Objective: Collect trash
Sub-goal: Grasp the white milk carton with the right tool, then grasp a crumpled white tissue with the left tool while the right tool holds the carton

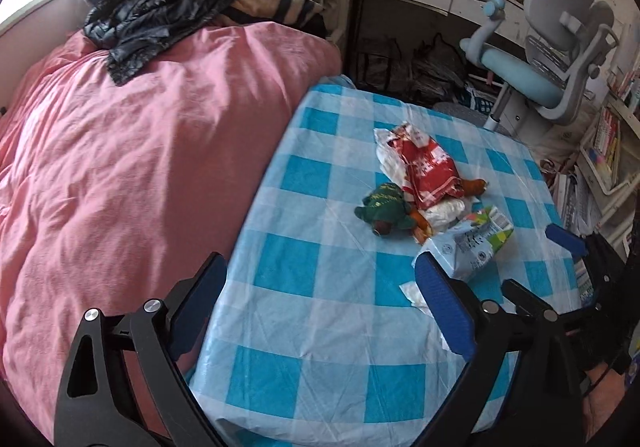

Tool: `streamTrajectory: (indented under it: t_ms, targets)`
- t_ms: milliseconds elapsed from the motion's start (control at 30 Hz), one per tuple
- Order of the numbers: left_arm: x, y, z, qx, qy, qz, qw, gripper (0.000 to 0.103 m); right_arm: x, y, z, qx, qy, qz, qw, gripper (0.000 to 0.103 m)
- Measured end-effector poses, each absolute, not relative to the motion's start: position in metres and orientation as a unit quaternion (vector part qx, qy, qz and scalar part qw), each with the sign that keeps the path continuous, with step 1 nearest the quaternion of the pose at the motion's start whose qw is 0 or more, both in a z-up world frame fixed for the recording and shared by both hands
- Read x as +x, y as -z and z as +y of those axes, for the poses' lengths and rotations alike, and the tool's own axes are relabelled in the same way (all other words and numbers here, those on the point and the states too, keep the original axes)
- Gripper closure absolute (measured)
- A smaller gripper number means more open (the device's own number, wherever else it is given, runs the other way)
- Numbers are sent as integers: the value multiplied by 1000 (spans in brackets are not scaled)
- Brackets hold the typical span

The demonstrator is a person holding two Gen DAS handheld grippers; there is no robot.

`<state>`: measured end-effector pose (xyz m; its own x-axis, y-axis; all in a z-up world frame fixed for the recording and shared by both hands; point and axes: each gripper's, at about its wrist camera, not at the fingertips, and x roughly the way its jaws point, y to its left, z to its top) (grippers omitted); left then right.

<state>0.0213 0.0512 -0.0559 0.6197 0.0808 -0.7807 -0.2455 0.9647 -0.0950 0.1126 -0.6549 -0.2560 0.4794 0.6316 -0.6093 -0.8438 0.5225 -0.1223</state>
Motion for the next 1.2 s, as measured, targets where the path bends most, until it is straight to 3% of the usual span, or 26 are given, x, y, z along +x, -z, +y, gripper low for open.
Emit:
streamTrajectory:
  t_ms: [133,500,567,767,1067,1200]
  targets:
    - [30,85,28,-101,-32,465,879,13,113,273,-641,-320,-434,218,813,6]
    - [47,112,-4,-83,29,494,865,13,123,284,-588,-469,-533,164,685,7]
    - [50,114,-9,-75,32,495,865,13,126,291,-576,-486,-543,177,661,13]
    - [63,129,-13,-65,23,511,857,13,139,289,-578,-475,-549,275,630,45]
    - [78,140,-25,-36,16,513,858,13,137,296,-603,-435,-512,321,667,47]
    - [86,148,-27,-33,22,514,857,29,144,295,-615,-380,-505,335,699,48]
